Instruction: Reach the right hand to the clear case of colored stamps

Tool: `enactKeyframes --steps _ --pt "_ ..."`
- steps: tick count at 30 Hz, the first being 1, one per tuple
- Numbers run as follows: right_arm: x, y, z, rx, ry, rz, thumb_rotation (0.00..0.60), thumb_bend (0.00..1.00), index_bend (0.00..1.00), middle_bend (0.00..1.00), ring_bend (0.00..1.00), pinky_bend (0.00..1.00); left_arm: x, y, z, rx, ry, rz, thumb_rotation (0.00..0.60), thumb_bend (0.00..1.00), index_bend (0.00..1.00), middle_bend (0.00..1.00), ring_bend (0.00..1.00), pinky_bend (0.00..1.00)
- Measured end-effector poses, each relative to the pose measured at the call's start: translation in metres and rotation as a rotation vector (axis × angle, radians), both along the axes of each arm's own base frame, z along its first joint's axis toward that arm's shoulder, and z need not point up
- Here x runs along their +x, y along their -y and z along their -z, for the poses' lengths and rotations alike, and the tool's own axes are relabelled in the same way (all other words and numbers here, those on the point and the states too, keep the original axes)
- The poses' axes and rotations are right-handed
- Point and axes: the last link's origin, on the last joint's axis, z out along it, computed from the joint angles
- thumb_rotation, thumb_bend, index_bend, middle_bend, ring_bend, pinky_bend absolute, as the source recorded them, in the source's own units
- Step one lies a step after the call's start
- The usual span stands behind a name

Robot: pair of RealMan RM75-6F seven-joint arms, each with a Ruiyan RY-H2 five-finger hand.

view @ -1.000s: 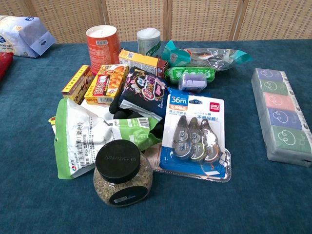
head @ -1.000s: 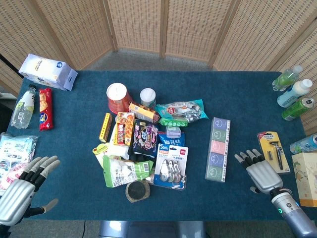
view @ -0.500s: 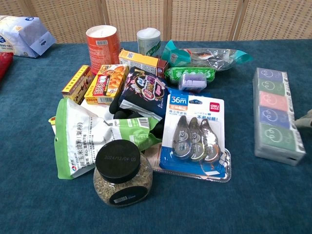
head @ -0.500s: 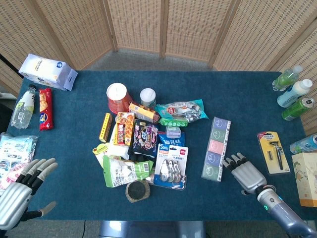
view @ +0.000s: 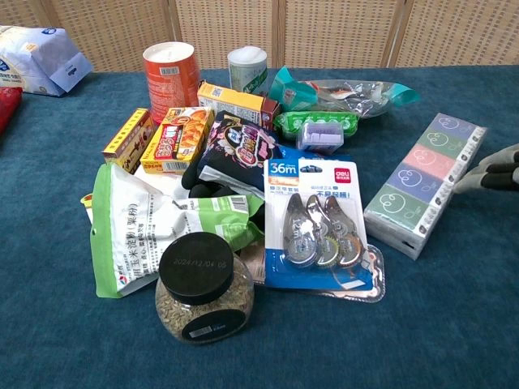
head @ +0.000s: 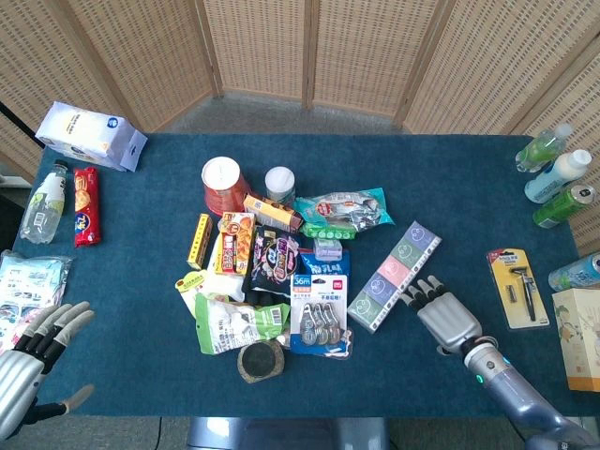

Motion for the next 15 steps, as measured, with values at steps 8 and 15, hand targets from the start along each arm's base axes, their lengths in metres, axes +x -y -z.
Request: enactKeyframes --steps 8,15 --pt "0.011 0.009 -0.024 -0.104 -0.019 -0.033 0.600 0.15 0.00 0.00 0.00 0.00 0.003 -0.004 0.004 -0.013 0.007 0.015 0.600 0.26 0.00 0.00 0.00 0.00" --pt "0.033 0.020 -0.012 -0.051 0.022 -0.260 0.600 0.15 0.00 0.00 0.00 0.00 0.005 -0.001 0.001 -0.010 0.004 0.013 0.600 0.26 0.00 0.00 0.00 0.00"
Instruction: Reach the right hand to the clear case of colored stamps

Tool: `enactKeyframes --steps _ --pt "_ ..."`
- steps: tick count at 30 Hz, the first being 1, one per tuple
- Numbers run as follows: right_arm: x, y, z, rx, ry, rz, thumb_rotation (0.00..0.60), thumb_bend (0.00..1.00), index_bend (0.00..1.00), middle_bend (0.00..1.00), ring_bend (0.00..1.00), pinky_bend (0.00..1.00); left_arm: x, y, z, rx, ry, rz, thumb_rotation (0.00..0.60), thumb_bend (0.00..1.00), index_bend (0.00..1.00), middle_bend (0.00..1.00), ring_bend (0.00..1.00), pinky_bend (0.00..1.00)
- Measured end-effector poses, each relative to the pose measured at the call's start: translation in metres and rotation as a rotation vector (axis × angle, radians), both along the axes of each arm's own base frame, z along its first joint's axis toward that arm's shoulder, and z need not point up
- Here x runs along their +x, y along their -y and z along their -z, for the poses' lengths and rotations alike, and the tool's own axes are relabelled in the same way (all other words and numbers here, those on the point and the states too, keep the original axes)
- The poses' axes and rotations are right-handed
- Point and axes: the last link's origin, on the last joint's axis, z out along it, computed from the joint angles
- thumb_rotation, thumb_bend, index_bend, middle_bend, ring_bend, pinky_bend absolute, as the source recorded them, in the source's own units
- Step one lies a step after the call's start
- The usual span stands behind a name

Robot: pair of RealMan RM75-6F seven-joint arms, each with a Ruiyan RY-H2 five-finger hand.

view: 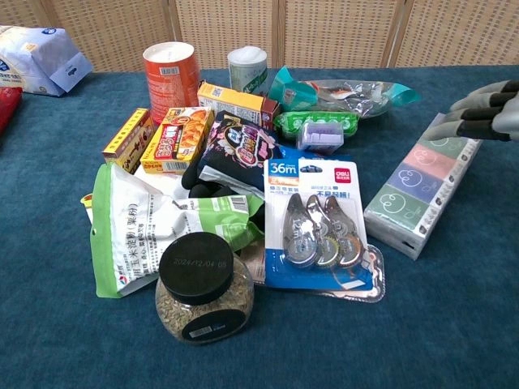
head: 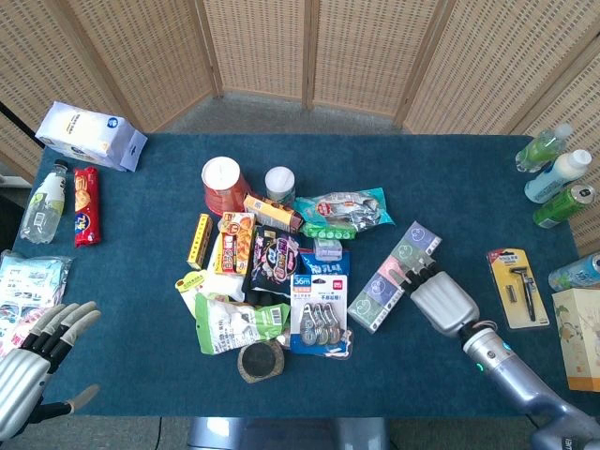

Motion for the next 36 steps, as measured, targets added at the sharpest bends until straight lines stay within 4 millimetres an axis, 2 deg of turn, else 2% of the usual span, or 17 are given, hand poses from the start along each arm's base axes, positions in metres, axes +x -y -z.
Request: enactKeyframes --steps 5,10,20,22,24,26,28,31,33,36 --pt "0.010 0.012 0.019 0.067 0.020 -0.118 0.600 0.15 0.00 0.00 0.00 0.00 -0.002 0.002 -0.002 0.000 0.004 -0.009 0.600 0.26 0.00 0.00 0.00 0.00" --pt "0.015 0.021 0.041 0.134 0.000 -0.149 0.600 0.15 0.00 0.00 0.00 0.00 -0.004 0.003 -0.004 0.003 0.010 -0.018 0.600 0.26 0.00 0.00 0.00 0.00" --pt "0.020 0.037 0.055 0.177 -0.029 -0.103 0.600 0.14 0.00 0.00 0.00 0.00 -0.008 0.003 -0.004 0.002 0.020 -0.028 0.600 0.26 0.00 0.00 0.00 0.00" --pt "0.021 0.040 0.060 0.189 -0.032 -0.096 0.600 0.15 0.04 0.05 0.00 0.03 -0.008 0.003 -0.004 0.000 0.023 -0.027 0.600 0.26 0.00 0.00 0.00 0.00" --pt "0.021 0.042 0.064 0.199 -0.036 -0.087 0.600 0.16 0.15 0.18 0.03 0.13 -0.009 0.003 -0.005 -0.001 0.026 -0.029 0.600 0.26 0.00 0.00 0.00 0.00" --pt "0.021 0.043 0.070 0.213 -0.035 -0.072 0.600 0.18 0.29 0.35 0.16 0.29 -0.010 0.004 -0.005 -0.001 0.028 -0.032 0.600 0.26 0.00 0.00 0.00 0.00" --pt "0.022 0.043 0.074 0.221 -0.025 -0.064 0.600 0.22 0.47 0.61 0.41 0.56 -0.011 0.005 -0.007 0.003 0.030 -0.034 0.600 0.26 0.00 0.00 0.00 0.00" --pt "0.024 0.044 0.073 0.218 0.004 -0.055 0.600 0.26 0.65 0.85 0.67 0.84 -0.012 0.006 -0.009 0.011 0.033 -0.037 0.600 0.26 0.00 0.00 0.00 0.00" --pt "0.026 0.043 0.069 0.210 0.025 -0.056 0.600 0.27 0.70 0.92 0.78 0.93 -0.013 0.006 -0.009 0.013 0.037 -0.038 0.600 0.26 0.00 0.00 0.00 0.00" --pt "0.029 0.042 0.060 0.188 0.062 -0.066 0.600 0.27 0.71 0.94 0.81 0.96 -0.014 0.005 -0.007 0.009 0.042 -0.039 0.600 0.26 0.00 0.00 0.00 0.00"
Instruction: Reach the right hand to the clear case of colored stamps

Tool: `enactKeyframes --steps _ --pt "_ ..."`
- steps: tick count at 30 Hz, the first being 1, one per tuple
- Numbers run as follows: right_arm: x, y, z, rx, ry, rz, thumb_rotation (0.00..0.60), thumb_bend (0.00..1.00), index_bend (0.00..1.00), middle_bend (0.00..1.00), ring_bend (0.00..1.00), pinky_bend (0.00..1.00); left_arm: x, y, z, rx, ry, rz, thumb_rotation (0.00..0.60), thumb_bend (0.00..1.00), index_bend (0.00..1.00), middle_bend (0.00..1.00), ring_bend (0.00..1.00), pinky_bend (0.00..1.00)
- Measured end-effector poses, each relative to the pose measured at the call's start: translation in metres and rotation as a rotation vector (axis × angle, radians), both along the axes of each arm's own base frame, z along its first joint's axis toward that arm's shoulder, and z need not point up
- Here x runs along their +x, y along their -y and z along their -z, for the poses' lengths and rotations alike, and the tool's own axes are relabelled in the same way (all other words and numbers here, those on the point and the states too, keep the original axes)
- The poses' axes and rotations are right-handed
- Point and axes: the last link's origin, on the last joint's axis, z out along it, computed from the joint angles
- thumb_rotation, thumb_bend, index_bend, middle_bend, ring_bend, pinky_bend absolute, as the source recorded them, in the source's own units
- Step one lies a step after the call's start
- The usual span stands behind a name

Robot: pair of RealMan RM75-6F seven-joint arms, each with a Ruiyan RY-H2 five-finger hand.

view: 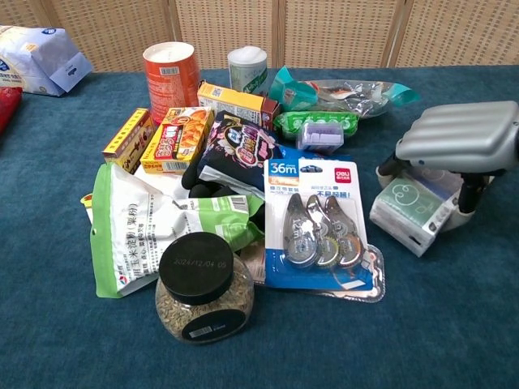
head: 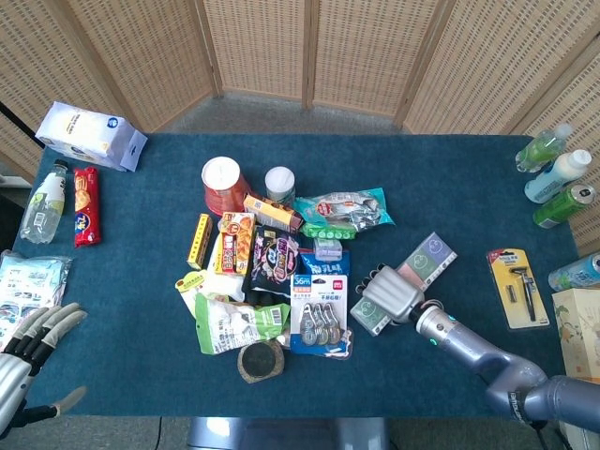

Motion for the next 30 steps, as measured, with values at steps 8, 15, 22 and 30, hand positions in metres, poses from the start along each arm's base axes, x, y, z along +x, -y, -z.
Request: enactKeyframes --steps 8,15,22,30 --pt "0.013 -0.008 -0.040 -0.119 0.146 -0.064 0.600 0.26 0.70 0.93 0.81 0.96 0.000 -0.005 0.008 -0.018 0.014 0.004 0.600 0.26 0.00 0.00 0.00 0.00" --pt "0.036 -0.018 -0.083 -0.259 0.337 -0.173 0.600 0.25 0.69 0.93 0.81 0.96 -0.001 -0.006 0.014 -0.033 0.022 0.011 0.600 0.26 0.00 0.00 0.00 0.00" --pt "0.061 -0.024 -0.121 -0.396 0.568 -0.285 0.600 0.24 0.69 0.92 0.81 0.95 -0.002 -0.004 0.013 -0.024 0.020 0.014 0.600 0.26 0.00 0.00 0.00 0.00" --pt "0.067 -0.022 -0.127 -0.461 0.691 -0.331 0.600 0.23 0.68 0.92 0.81 0.94 -0.003 -0.003 0.011 -0.019 0.017 0.014 0.600 0.26 0.00 0.00 0.00 0.00"
